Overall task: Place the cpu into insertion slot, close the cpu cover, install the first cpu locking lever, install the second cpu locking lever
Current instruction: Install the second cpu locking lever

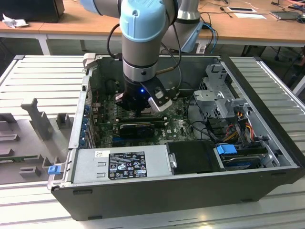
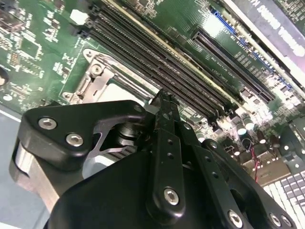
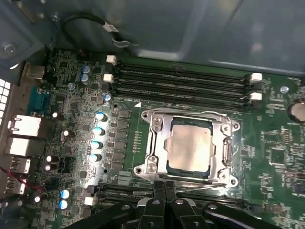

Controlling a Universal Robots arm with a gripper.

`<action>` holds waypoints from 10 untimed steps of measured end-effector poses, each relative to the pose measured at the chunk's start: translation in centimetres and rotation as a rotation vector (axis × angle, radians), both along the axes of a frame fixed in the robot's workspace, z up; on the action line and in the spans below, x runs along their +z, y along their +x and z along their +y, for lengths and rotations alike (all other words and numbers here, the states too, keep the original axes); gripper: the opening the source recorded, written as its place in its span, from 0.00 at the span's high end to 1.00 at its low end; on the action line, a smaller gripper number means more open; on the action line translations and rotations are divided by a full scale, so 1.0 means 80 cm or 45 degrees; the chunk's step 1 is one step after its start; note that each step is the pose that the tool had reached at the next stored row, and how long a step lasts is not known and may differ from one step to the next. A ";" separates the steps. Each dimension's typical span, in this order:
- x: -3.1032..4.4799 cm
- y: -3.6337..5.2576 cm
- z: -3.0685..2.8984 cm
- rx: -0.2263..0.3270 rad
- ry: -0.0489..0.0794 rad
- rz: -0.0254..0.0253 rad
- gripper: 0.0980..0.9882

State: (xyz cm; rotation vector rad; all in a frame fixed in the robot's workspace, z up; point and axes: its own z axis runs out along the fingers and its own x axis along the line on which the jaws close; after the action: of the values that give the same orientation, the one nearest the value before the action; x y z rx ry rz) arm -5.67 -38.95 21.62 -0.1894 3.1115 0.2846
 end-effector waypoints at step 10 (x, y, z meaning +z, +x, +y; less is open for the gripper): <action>-0.0072 -0.017 -0.0038 0.008 0.032 -0.0016 0.99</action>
State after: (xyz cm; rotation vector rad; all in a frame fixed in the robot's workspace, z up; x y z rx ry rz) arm -7.05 -39.26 21.04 -0.1985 3.1050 0.3228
